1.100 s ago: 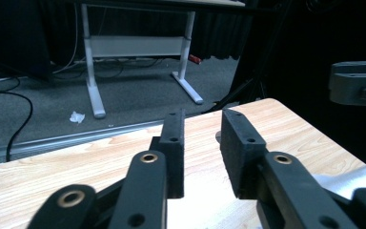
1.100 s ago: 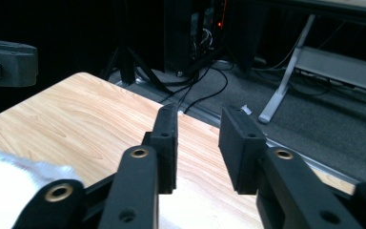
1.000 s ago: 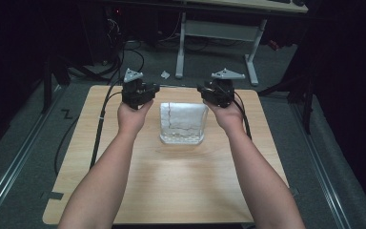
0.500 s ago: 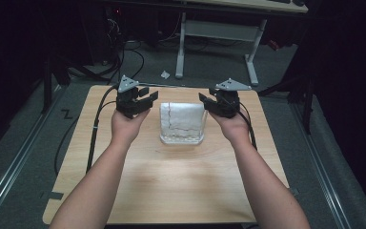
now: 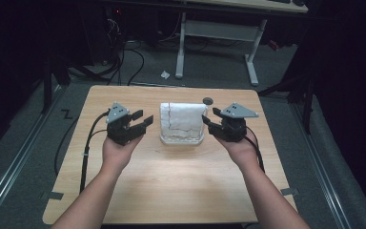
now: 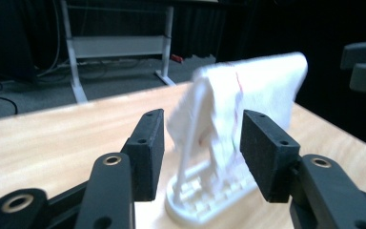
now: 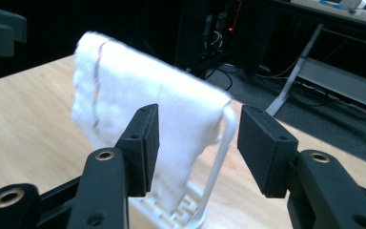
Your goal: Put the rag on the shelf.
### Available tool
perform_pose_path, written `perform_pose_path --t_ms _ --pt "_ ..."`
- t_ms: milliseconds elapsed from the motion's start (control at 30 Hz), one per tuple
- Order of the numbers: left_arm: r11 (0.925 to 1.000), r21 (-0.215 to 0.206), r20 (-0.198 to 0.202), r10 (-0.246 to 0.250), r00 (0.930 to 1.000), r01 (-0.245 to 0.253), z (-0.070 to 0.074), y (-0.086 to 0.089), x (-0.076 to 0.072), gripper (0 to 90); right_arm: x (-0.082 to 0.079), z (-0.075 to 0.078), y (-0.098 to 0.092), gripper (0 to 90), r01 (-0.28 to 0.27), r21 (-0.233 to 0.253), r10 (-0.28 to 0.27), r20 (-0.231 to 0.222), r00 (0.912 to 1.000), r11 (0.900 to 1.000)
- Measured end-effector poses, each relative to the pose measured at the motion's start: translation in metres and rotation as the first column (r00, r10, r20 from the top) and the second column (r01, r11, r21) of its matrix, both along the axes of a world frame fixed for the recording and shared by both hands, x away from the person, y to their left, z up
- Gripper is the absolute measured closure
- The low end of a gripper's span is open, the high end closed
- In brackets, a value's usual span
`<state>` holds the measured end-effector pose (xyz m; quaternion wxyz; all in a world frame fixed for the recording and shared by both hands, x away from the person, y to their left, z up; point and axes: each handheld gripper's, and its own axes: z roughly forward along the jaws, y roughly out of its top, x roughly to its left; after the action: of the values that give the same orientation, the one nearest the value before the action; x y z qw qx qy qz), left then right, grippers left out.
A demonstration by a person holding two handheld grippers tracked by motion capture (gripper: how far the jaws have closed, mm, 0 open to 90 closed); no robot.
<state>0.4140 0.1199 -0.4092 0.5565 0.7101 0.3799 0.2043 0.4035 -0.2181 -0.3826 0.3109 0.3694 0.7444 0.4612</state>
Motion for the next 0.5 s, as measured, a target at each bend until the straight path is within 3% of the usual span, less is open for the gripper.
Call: perform_pose_path --t_ms 133,300,467,500 --pt "0.9996 0.02 -0.024 -0.018 0.9995 0.019 -0.016 0.0 -0.013 49.6 -0.01 -0.01 0.002 49.5 -0.014 -0.016 0.014 -0.007 0.9999 1.0" --pt "0.9931 0.101 -0.06 -0.053 0.9968 0.059 -0.047 -0.004 -0.032 47.4 -0.026 -0.032 0.003 49.2 -0.024 -0.01 0.024 -0.029 0.9993 1.0" --pt "0.9843 0.135 -0.137 -0.095 0.986 0.113 -0.075 -0.007 -0.049 47.1 -0.036 -0.056 0.001 48.5 -0.026 -0.003 0.025 -0.076 0.9968 1.0" --pt "0.983 0.129 -0.159 -0.109 0.9812 0.13 -0.08 -0.007 -0.052 46.2 -0.041 -0.067 0.0 48.1 -0.025 0.001 0.025 -0.099 0.9947 1.0"
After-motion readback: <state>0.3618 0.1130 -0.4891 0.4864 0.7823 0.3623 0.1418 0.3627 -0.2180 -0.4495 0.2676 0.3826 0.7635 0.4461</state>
